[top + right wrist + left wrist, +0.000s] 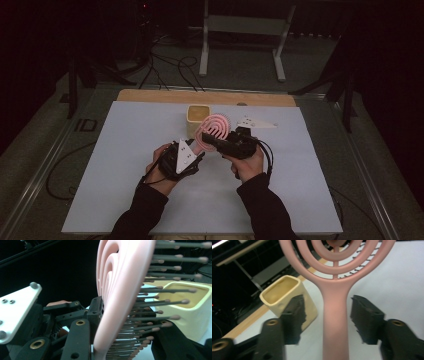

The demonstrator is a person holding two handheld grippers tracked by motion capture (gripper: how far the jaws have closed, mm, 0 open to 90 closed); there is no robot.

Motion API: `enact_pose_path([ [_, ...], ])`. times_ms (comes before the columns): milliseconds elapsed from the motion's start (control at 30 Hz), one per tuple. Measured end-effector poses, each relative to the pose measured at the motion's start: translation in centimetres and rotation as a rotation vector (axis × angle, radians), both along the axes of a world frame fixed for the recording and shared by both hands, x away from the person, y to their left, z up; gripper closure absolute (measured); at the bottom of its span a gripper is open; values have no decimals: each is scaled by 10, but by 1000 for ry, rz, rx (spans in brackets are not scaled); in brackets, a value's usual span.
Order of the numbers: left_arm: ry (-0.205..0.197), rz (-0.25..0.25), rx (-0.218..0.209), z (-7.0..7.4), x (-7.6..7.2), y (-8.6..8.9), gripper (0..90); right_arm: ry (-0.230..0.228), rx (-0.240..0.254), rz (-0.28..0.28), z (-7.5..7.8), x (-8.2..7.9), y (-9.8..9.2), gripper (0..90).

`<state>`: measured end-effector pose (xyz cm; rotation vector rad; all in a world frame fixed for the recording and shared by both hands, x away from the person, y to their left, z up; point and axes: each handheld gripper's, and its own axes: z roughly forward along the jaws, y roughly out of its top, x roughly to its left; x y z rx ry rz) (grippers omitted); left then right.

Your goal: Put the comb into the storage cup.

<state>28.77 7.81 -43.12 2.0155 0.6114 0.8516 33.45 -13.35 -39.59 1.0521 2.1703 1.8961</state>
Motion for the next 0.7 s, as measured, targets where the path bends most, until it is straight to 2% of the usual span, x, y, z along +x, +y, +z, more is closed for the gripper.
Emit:
enact_pose_path([
  [33,-1,5,-13,0,0,1,342,1,7,-6,0,0,-1,638],
  [67,-1,5,-13,0,0,1,320,1,7,-6,0,0,-1,638],
  [100,7,-8,-41,1,1,3,275,2,8,-8,-1,0,-1,638],
  [133,7,-8,-41,1,1,3,250,2,8,-8,-1,0,-1,638],
  [167,24,-15,-63,2,1,4,250,7,7,-9,-1,0,-1,638],
  [233,43,-11,-96,4,3,6,151,17,6,-19,-2,1,-2,638],
  [267,43,-11,-96,4,3,6,136,17,6,-19,-2,1,-2,638],
  [300,65,5,-97,5,4,7,83,22,13,-20,-3,2,-3,638],
  [333,65,5,-97,5,4,7,46,22,13,-20,-3,2,-3,638],
  [367,86,2,-99,7,5,11,14,21,3,-21,-3,2,-4,638],
  [400,86,2,-99,7,5,11,7,21,3,-21,-3,2,-4,638],
  [533,114,14,-160,9,4,22,0,27,3,-29,-3,3,-6,638],
  [700,116,36,-189,4,1,42,0,27,1,-38,-3,4,-9,637],
])
